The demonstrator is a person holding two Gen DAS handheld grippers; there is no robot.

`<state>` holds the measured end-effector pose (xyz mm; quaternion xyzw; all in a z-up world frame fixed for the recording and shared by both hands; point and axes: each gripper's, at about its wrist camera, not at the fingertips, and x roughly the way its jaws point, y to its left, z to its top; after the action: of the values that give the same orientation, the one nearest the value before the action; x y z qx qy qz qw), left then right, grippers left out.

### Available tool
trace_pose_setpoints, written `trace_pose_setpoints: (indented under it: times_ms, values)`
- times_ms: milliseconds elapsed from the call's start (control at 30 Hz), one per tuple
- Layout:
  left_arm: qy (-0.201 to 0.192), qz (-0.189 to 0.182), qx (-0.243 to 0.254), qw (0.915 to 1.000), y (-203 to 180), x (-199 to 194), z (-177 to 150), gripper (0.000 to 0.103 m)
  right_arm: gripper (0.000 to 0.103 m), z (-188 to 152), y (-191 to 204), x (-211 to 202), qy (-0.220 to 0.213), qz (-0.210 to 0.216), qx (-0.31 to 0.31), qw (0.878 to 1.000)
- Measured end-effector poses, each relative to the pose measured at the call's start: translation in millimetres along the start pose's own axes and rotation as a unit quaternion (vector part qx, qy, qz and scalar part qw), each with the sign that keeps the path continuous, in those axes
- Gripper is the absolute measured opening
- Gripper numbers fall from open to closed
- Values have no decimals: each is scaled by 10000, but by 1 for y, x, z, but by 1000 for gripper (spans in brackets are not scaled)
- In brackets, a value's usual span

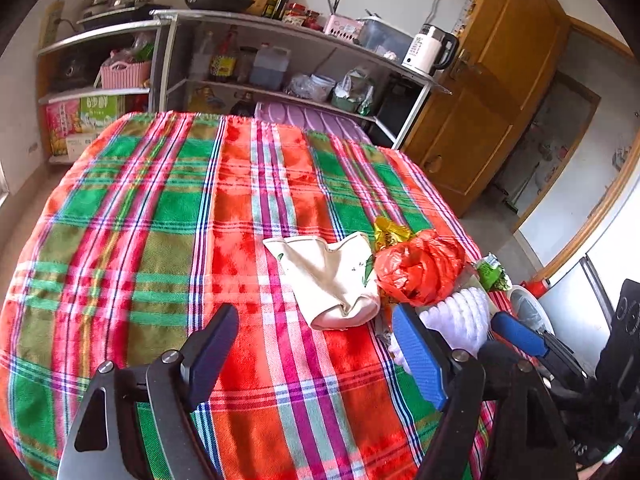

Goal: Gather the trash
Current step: 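Grasp the second white foam net with the right gripper while the left gripper approaches the cream paper bag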

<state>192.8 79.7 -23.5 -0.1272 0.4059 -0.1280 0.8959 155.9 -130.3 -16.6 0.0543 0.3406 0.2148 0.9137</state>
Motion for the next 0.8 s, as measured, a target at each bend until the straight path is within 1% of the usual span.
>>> trace_pose_setpoints:
  times_ms: [133, 267, 367, 533, 600, 667, 767, 800]
  values:
    - [5, 72, -83, 9999, 4, 7, 5, 79, 62, 0, 6, 4, 20, 111, -85, 9999]
    - [-69, 74, -219, 9997, 14, 3, 7, 79, 62, -4, 17, 3, -11, 112, -319, 9994]
    - [-53, 169, -242, 9996, 20, 2, 8, 79, 62, -7, 25, 7, 7, 83, -473, 9988]
    - [30, 103, -296, 9995, 25, 7, 8, 79, 62, -6, 22, 26, 245, 248, -323, 9989]
    - [58, 138, -332, 9993, 27, 9, 9, 79, 62, -3, 20, 37, 356, 213, -278, 9988]
    - [44, 195, -260, 9995, 26, 9, 9, 79, 62, 0, 21, 44, 424, 131, -266, 9987]
    - [71, 124, -270, 9995, 26, 10, 9, 79, 62, 1, 19, 50, 502, 107, -193, 9985]
    - [79, 130, -274, 9995, 26, 10, 9, 79, 58, 0, 19, 50, 481, 94, -193, 9986]
